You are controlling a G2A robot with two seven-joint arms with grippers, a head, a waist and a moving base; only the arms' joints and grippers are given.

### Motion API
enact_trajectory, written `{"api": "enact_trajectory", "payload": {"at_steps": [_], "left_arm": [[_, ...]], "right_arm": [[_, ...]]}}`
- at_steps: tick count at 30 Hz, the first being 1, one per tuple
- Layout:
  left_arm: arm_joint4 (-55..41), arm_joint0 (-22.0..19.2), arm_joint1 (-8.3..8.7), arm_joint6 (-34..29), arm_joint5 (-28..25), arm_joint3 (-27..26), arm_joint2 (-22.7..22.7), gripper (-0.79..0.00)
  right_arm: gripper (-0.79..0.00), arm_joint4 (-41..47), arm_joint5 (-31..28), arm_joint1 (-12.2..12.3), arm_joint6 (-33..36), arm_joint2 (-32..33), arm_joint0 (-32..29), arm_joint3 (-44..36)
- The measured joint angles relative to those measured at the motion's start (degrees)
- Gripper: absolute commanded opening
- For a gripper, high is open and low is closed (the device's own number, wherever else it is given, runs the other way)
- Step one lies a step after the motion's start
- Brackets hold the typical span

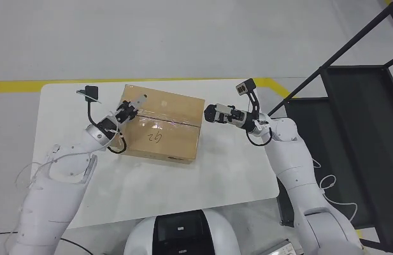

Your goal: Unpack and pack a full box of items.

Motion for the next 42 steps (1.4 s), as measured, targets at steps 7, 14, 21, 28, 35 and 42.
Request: {"api": "enact_trajectory", "payload": {"at_steps": [7,14,21,28,35,42], "left_arm": [[-3.24,-2.22,-0.48,-5.40,3.68,1.47,1.90,0.000],[-5.70,-2.49,-0.51,-10.03,3.29,1.53,1.91,0.000],[-3.50,-1.62,-0.97,-1.37,5.68,1.97,1.55,0.000],[-6.35,-2.37,-1.45,1.93,7.49,3.53,0.55,0.000],[-7.78,-1.48,-1.70,5.34,8.57,4.14,-1.04,0.000],[-10.92,0.22,-1.84,9.16,8.59,4.25,-4.05,0.000]], "right_arm": [[0.000,0.00,0.00,0.00,0.00,0.00,0.00,0.00],[0.000,0.00,0.00,0.00,0.00,0.00,0.00,0.00],[0.000,0.00,0.00,0.00,0.00,0.00,0.00,0.00],[0.000,0.00,0.00,0.00,0.00,0.00,0.00,0.00],[0.000,0.00,0.00,0.00,0.00,0.00,0.00,0.00],[0.000,0.00,0.00,0.00,0.00,0.00,0.00,0.00]]}}
